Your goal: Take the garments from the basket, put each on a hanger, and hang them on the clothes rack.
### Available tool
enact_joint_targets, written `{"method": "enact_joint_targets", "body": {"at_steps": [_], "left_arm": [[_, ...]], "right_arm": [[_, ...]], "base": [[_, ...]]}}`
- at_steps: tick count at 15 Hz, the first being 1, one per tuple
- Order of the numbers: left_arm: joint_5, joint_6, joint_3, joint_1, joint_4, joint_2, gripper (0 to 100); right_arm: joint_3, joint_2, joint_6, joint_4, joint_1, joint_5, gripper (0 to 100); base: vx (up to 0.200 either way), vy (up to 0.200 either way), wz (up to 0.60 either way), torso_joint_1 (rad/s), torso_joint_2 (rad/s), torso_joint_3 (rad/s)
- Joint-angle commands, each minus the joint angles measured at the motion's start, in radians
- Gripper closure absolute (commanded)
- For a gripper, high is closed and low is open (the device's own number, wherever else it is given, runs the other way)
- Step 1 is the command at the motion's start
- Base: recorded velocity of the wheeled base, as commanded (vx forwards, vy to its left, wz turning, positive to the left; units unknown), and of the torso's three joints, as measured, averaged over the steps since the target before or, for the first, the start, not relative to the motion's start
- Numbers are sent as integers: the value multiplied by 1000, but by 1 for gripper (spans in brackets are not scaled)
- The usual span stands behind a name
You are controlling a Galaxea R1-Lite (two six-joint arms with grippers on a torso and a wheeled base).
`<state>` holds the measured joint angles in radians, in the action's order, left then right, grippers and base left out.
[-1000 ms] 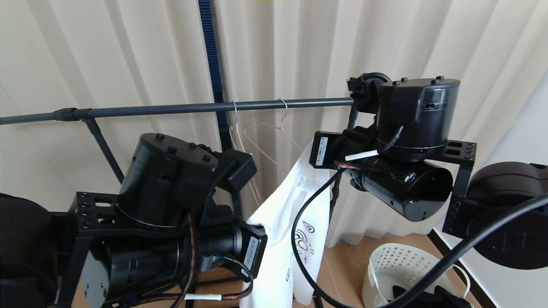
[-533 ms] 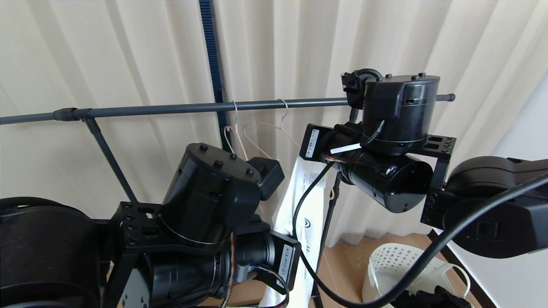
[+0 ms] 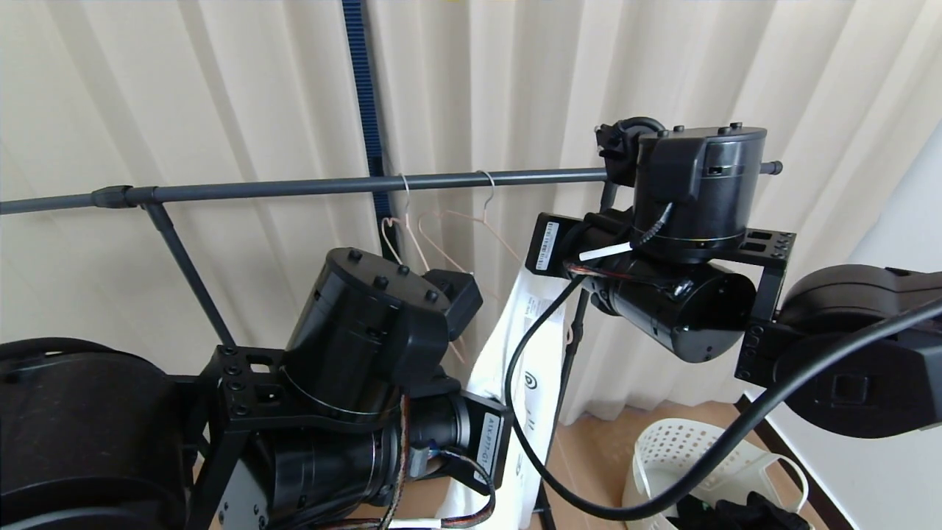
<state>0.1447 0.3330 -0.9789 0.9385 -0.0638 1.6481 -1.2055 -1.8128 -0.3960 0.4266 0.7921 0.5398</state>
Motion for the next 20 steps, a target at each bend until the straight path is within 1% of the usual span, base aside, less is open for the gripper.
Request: {"method": "enact_joint_targets", "body": {"at_steps": [1,2,3,5,6,8,9,12,16,17,18,20], "left_arm": [[18,-5,-3,-35,-1,1,100],[19,-6,-7,-69,-1,1,100],[19,-8,-12,-89,-2,2,100],[19,-9,-24,-119,-7,10,100],[19,-9,-47,-144,-7,25,100],[19,-11,-89,-173,-5,59,100],[19,-11,-101,-179,-7,72,100],[21,-17,-144,-184,-7,124,100],[21,-20,-161,-196,-27,157,100],[21,-22,-161,-196,-27,162,0],[21,-37,-156,-196,-28,162,0],[23,-42,-153,-195,-28,157,0]], "right_arm": [[26,39,22,0,-14,0,100],[41,55,45,0,-24,0,100],[67,82,83,0,-28,0,100],[106,112,132,0,-44,0,100],[149,133,195,0,-50,0,100],[190,156,247,0,-50,0,100],[199,161,255,0,-50,0,100],[245,208,324,-2,-50,0,100],[294,257,388,-2,-50,0,100],[307,265,401,-2,-50,0,100],[314,268,408,-2,-57,0,100],[317,267,421,0,-74,0,100]], "base": [[0,0,0,0,0,0],[0,0,0,0,0,0],[0,0,0,0,0,0],[0,0,0,0,0,0],[0,0,0,0,0,0],[0,0,0,0,0,0],[0,0,0,0,0,0],[0,0,0,0,0,0],[0,0,0,0,0,0],[0,0,0,0,0,0],[0,0,0,0,0,0],[0,0,0,0,0,0]]}}
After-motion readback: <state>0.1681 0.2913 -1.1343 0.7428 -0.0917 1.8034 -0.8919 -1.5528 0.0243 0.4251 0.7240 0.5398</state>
